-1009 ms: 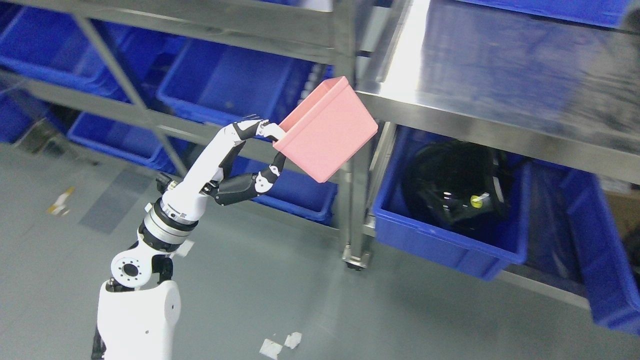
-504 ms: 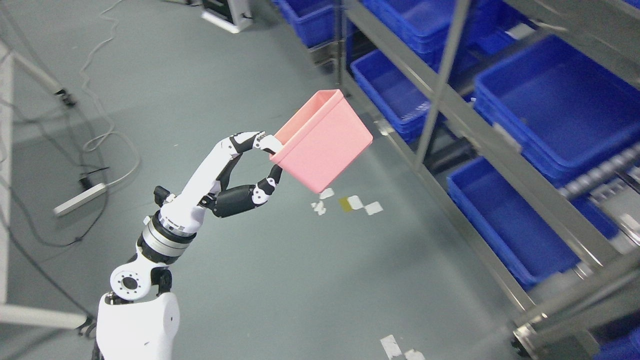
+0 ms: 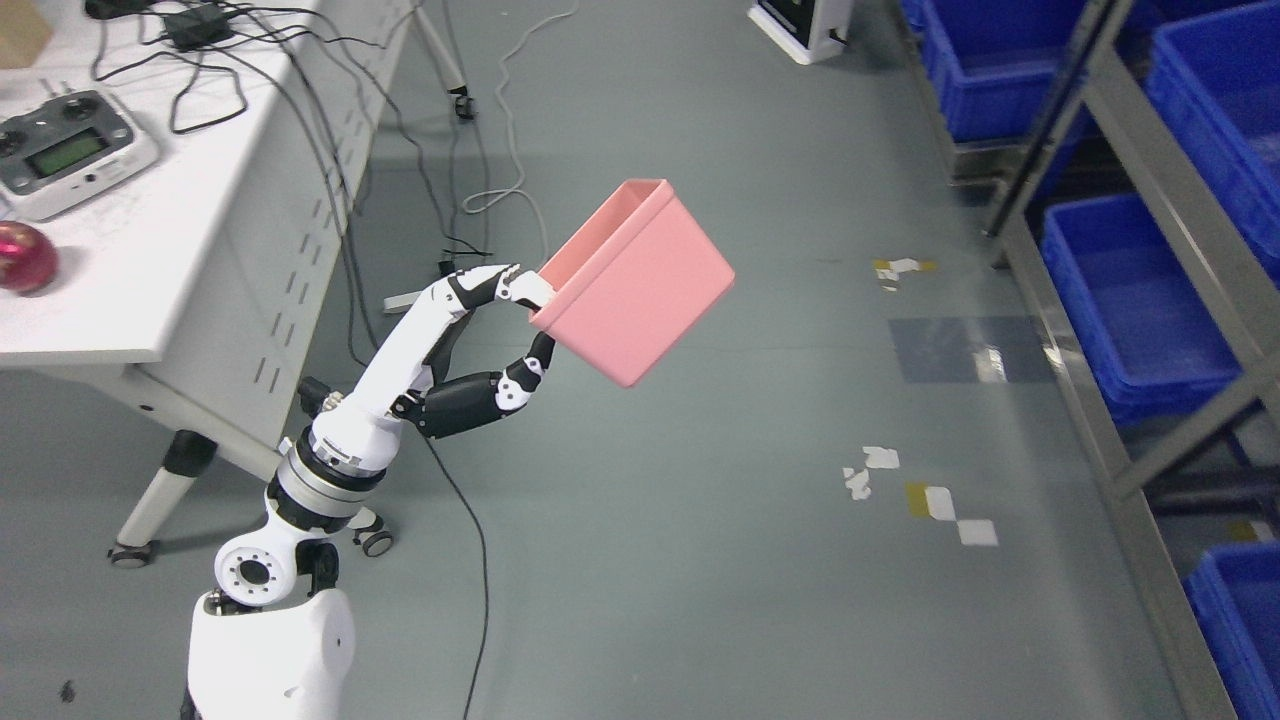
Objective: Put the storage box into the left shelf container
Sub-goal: 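Hold the pink box in the left hand while turning to the other rack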
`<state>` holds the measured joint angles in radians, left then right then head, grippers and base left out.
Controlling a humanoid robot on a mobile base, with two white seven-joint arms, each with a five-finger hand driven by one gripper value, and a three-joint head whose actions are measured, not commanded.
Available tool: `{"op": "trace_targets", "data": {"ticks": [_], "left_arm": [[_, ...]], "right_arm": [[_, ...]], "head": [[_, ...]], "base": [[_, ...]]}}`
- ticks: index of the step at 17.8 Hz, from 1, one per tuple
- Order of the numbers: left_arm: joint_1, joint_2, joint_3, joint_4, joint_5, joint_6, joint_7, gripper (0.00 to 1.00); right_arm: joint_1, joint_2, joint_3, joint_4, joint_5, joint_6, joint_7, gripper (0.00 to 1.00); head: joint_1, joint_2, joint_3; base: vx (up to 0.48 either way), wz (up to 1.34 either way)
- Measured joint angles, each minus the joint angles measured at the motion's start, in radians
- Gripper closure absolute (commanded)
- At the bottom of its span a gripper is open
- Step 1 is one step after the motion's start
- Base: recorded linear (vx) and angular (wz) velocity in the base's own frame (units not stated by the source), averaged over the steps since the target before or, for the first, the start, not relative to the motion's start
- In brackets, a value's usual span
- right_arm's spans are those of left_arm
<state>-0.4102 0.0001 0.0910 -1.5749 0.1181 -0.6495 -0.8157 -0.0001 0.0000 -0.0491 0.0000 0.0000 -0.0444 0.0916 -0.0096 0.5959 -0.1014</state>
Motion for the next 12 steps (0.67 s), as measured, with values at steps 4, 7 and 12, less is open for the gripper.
{"op": "trace_targets", "data": {"ticks": [4, 7, 12], "left_arm": [[-0.001, 0.0, 0.013, -0.001, 0.0, -0.002, 0.0, 0.97], [-0.001, 0.0, 0.023, -0.002, 0.0, -0.002, 0.0, 0.98], [-0.005, 0.0, 0.035, -0.002, 0.0, -0.002, 0.0, 0.98]], "right_arm": [[0.0, 0.0, 0.0, 0.0, 0.0, 0.0, 0.001, 0.0], [0.0, 0.0, 0.0, 0.0, 0.0, 0.0, 0.002, 0.0], [0.0, 0.0, 0.0, 0.0, 0.0, 0.0, 0.002, 0.0]], "head": [[0.0, 0.0, 0.0], [0.0, 0.0, 0.0], [0.0, 0.0, 0.0]], "base": [[0.312, 0.53], [0.323, 0.24], [0.364, -0.04]]}}
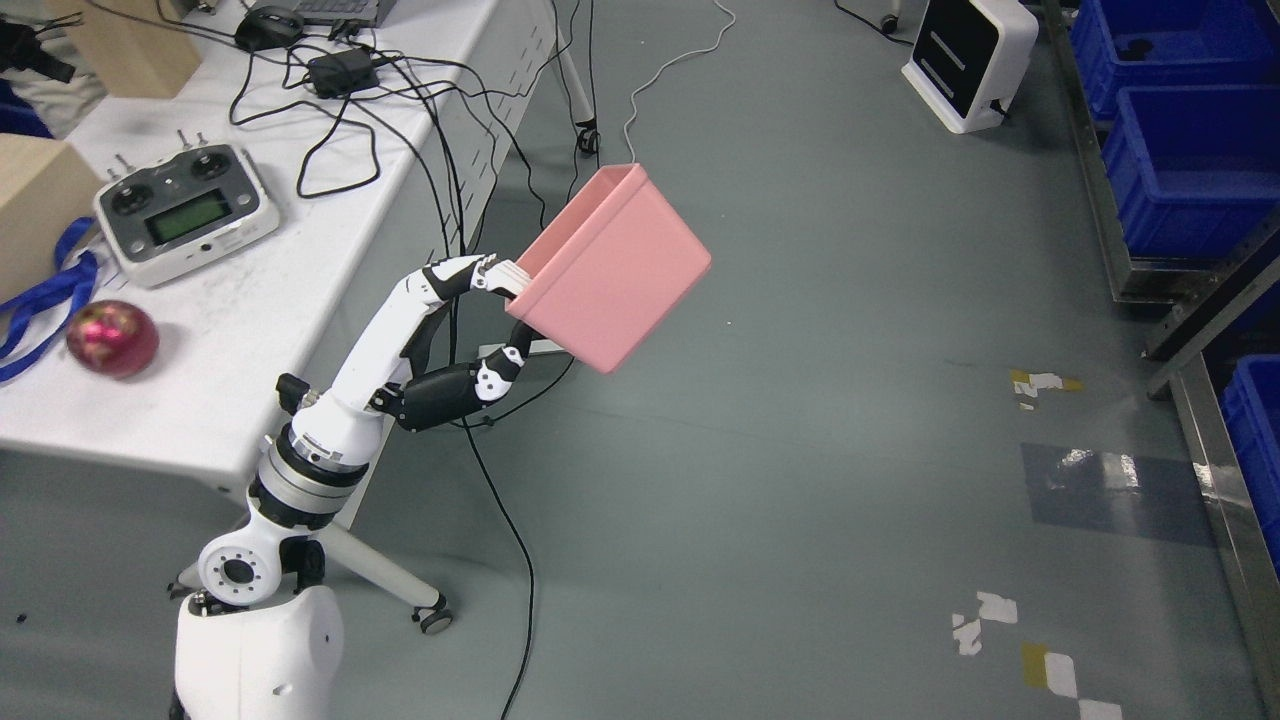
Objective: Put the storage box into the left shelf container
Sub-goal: 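Hold the pink box in the left hand while turning to the other rack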
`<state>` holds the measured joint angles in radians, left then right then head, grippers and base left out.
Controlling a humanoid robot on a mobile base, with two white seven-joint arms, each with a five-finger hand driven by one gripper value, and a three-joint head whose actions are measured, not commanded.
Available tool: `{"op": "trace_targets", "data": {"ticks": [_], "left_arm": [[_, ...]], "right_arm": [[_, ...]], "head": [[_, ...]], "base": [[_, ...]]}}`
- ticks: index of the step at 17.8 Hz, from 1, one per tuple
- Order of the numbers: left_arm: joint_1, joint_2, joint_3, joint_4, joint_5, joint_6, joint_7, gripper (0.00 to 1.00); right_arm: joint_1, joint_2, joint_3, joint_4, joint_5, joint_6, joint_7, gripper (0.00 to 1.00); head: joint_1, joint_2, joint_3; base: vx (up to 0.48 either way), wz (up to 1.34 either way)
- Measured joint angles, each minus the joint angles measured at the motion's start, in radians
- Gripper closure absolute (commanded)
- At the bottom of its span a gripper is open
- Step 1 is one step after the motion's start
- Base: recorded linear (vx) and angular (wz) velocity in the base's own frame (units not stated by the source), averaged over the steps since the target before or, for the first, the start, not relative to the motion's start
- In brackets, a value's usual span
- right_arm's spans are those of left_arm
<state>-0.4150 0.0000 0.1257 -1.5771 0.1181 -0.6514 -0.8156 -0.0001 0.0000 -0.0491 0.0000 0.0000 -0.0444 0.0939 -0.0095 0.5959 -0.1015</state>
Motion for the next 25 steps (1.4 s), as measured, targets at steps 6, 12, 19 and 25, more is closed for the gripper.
{"op": "trace_targets", "data": {"ticks": [6, 12, 19, 25], "left_arm": [[-0.002, 0.0, 0.001, 0.001, 0.0, -0.002, 0.0, 0.98], [-0.016, 0.0, -0.001, 0.005, 0.0, 0.005, 0.0, 0.98], [-0.022, 0.0, -0.019, 0.013, -0.003, 0.006, 0.005, 0.98], [-0.024, 0.0, -0.038, 0.019, -0.004, 0.006, 0.008, 0.98]], "right_arm": [[0.0, 0.0, 0.0, 0.0, 0.0, 0.0, 0.0, 0.0], [0.0, 0.0, 0.0, 0.0, 0.0, 0.0, 0.0, 0.0], [0.0, 0.0, 0.0, 0.0, 0.0, 0.0, 0.002, 0.0], [0.0, 0.0, 0.0, 0.0, 0.0, 0.0, 0.003, 0.0]], "head": [[0.0, 0.0, 0.0], [0.0, 0.0, 0.0], [0.0, 0.0, 0.0], [0.0, 0.0, 0.0]], "base": [[0.388, -0.27], [0.386, -0.19], [0.406, 0.03], [0.338, -0.5]]}}
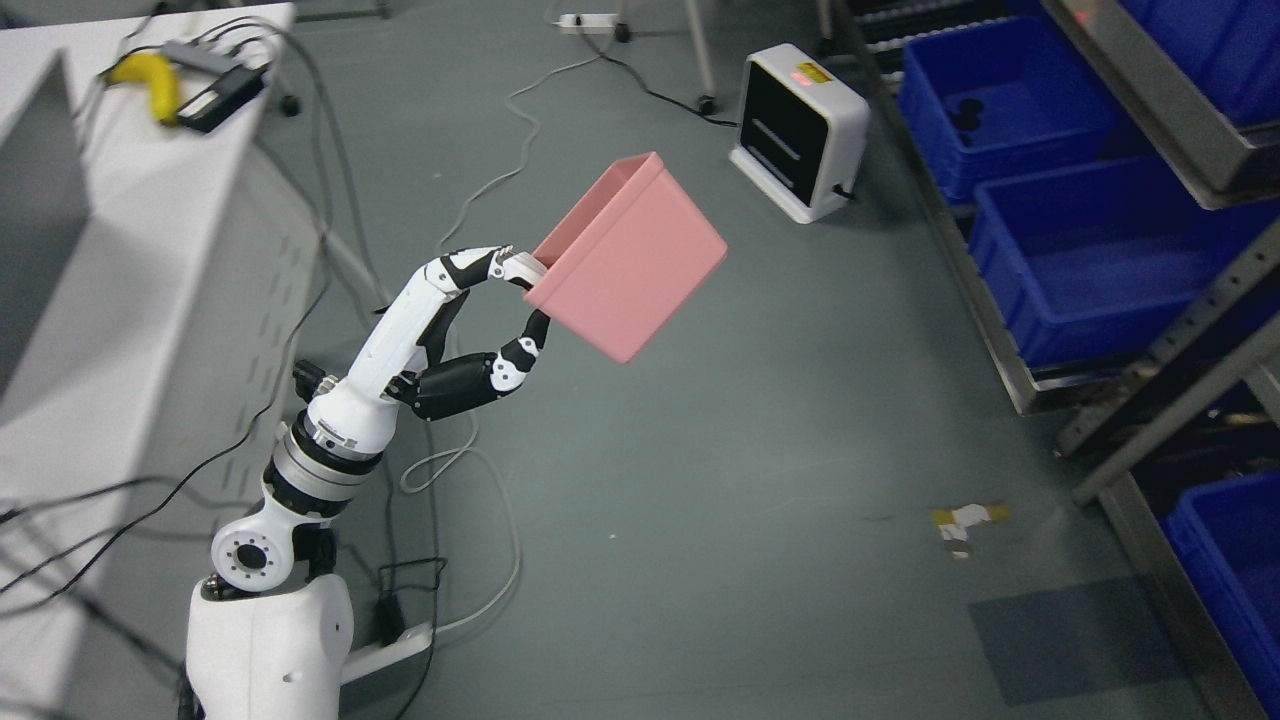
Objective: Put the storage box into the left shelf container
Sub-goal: 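Hold the pink box in the left hand while turning to the other rack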
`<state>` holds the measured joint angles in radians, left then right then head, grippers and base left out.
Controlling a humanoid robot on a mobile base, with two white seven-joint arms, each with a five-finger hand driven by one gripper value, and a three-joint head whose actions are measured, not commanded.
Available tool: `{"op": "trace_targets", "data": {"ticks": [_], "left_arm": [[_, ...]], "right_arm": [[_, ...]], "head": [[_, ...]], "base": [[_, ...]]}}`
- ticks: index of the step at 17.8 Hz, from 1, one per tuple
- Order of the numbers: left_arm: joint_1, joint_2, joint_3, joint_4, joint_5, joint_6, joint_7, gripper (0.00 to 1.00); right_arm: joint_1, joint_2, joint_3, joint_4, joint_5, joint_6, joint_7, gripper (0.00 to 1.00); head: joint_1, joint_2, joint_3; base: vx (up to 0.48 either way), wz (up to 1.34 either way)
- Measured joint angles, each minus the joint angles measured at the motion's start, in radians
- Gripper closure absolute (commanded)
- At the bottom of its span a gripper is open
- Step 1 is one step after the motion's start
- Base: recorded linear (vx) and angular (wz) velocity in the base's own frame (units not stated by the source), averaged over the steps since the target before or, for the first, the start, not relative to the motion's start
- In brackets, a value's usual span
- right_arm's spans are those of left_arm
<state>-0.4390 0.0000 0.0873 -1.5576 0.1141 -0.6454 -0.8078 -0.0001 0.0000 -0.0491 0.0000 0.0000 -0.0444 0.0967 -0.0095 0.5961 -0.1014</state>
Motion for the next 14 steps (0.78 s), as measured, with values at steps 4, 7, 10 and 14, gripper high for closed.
{"op": "trace_targets", "data": {"ticks": [4, 7, 10, 14], "left_arm": [[-0.002, 0.0, -0.03, 0.005, 0.0, 0.0, 0.0, 0.98], [-0.002, 0.0, -0.047, 0.011, -0.001, 0.001, -0.002, 0.97], [0.002, 0.0, -0.064, 0.015, -0.001, 0.004, -0.002, 0.97], [0.009, 0.0, -0.099, 0.019, -0.001, -0.01, -0.002, 0.97]], "right_arm": [[0.0, 0.0, 0.0, 0.0, 0.0, 0.0, 0.0, 0.0], [0.0, 0.0, 0.0, 0.0, 0.0, 0.0, -0.001, 0.0], [0.0, 0.0, 0.0, 0.0, 0.0, 0.0, -0.001, 0.0], [0.001, 0.0, 0.0, 0.0, 0.0, 0.0, -0.001, 0.0]], "head": [[0.0, 0.0, 0.0], [0.0, 0.0, 0.0], [0.0, 0.0, 0.0], [0.0, 0.0, 0.0]], "base": [[0.323, -1.18], [0.273, -1.15], [0.228, -1.06], [0.178, -1.02]]}}
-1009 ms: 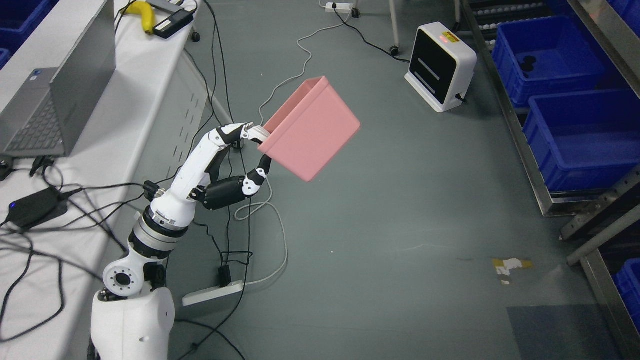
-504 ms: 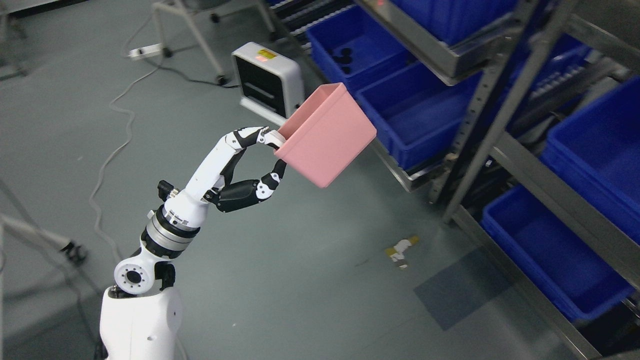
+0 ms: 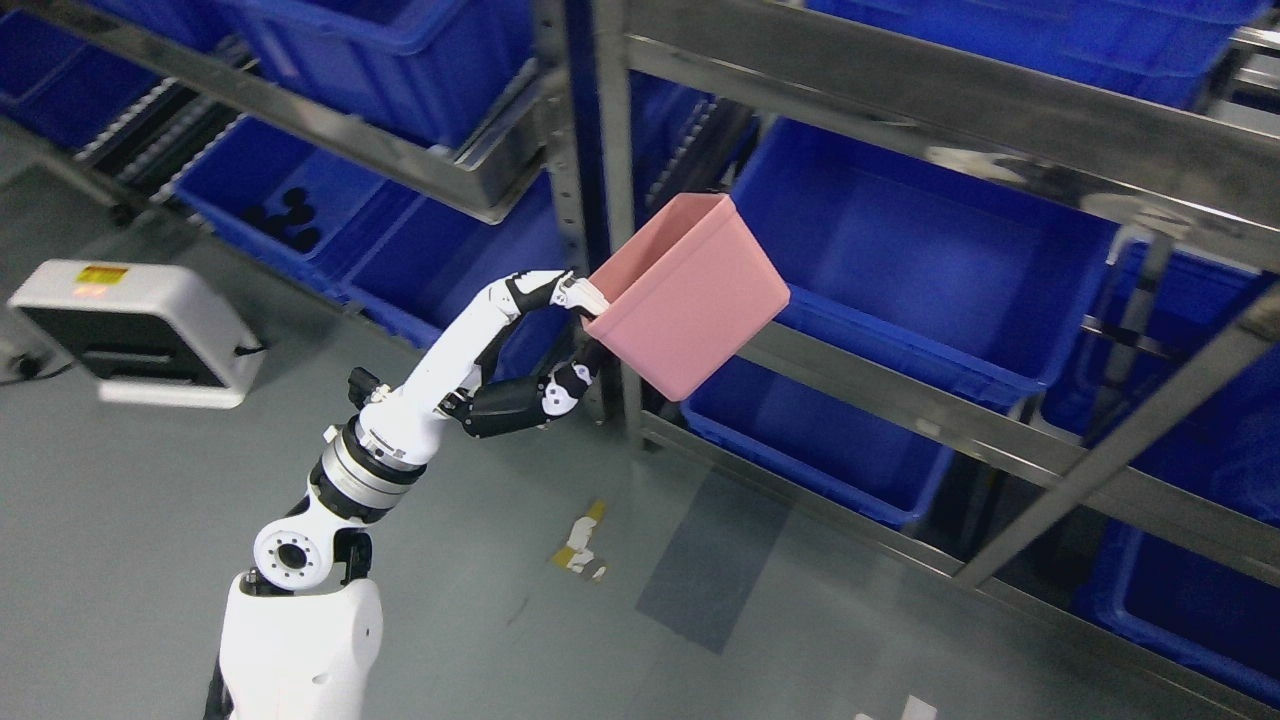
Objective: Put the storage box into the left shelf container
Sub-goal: 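Hold the pink box in the left hand while turning to the other rack, then lower the pink box into the blue bin and open the left hand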
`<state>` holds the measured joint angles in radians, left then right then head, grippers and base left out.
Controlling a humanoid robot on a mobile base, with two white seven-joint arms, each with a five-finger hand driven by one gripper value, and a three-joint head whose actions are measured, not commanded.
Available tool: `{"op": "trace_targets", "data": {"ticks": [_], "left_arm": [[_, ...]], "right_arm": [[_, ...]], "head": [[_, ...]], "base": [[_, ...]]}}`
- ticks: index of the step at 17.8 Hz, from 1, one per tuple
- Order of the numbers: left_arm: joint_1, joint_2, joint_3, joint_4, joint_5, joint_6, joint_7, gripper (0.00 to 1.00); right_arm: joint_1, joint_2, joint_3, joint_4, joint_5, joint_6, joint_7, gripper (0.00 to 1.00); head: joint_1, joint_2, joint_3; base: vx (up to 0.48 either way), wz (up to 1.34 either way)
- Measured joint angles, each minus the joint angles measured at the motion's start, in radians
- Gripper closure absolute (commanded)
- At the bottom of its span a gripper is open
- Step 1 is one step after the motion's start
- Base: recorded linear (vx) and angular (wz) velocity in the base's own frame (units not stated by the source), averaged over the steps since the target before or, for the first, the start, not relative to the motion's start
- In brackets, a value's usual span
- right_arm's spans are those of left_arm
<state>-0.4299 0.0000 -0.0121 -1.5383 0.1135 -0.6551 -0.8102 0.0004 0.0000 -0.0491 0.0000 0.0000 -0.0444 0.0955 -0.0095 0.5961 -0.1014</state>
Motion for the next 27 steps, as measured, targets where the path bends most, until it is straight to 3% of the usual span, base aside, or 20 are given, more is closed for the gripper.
{"op": "trace_targets", "data": {"ticks": [12, 27], "left_arm": [[0.11, 0.0, -0.109, 0.067, -0.075, -0.056, -0.015, 0.97], [-0.075, 0.0, 0.068, 0.283, -0.59, -0.06, -0.013, 0.95]], "right_arm": [[0.0, 0.0, 0.0, 0.0, 0.0, 0.0, 0.0, 0.0], [0.0, 0.0, 0.0, 0.0, 0.0, 0.0, 0.0, 0.0]], "head": [[0.0, 0.0, 0.0], [0.0, -0.001, 0.0]], "base": [[0.163, -0.54], [0.071, -0.15]]}}
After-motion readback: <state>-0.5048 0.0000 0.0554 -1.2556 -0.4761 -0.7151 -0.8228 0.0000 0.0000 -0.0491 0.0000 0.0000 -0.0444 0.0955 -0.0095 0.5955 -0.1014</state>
